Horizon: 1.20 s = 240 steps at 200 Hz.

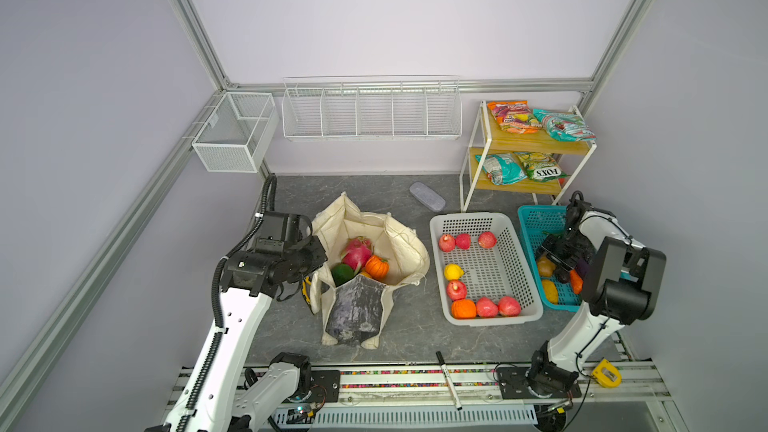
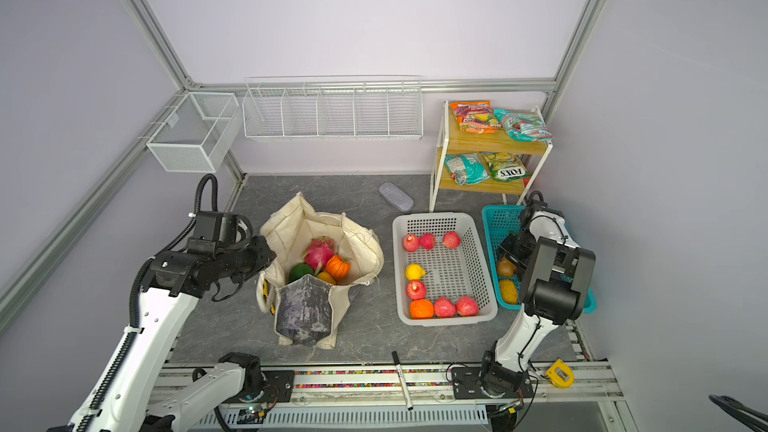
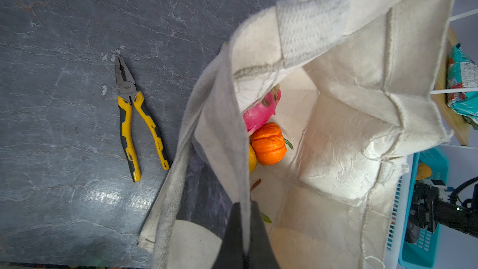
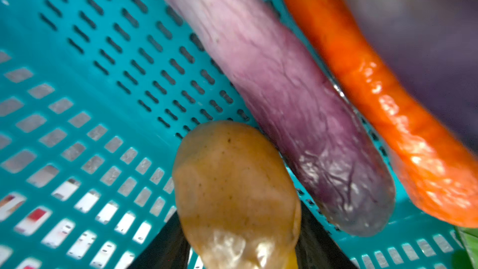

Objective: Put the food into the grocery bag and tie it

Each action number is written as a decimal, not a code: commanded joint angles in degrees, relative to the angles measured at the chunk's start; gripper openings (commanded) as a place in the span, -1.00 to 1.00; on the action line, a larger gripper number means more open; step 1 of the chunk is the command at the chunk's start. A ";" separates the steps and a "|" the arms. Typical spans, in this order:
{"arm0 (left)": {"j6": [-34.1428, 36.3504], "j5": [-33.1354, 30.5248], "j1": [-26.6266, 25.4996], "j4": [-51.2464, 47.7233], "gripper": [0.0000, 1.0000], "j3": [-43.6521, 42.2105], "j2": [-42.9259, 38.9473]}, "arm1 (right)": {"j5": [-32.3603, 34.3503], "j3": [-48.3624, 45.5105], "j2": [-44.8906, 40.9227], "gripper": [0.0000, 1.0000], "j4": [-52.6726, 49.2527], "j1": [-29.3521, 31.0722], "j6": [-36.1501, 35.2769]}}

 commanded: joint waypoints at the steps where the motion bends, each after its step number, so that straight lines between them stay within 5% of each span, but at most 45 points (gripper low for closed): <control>1: 0.83 -0.35 0.18 -1.16 -1.00 0.56 -0.02 | -0.39 2.27 -3.73 0.12 -2.66 0.33 0.49; 82: 0.87 0.14 0.23 -0.68 -1.00 1.22 0.44 | -2.28 6.02 -16.47 0.12 -7.54 0.80 6.55; 122: 0.83 0.53 0.21 -0.50 -1.00 2.23 1.01 | -4.16 6.76 -25.11 0.13 -8.42 6.49 12.28; 184: 0.80 0.99 0.14 -0.94 -1.00 2.24 0.40 | -2.24 14.80 -30.22 0.14 -10.04 29.19 19.21; 240: -0.15 2.19 0.14 -0.28 -1.00 1.54 0.37 | 3.59 23.78 -23.26 0.15 -6.30 56.29 26.00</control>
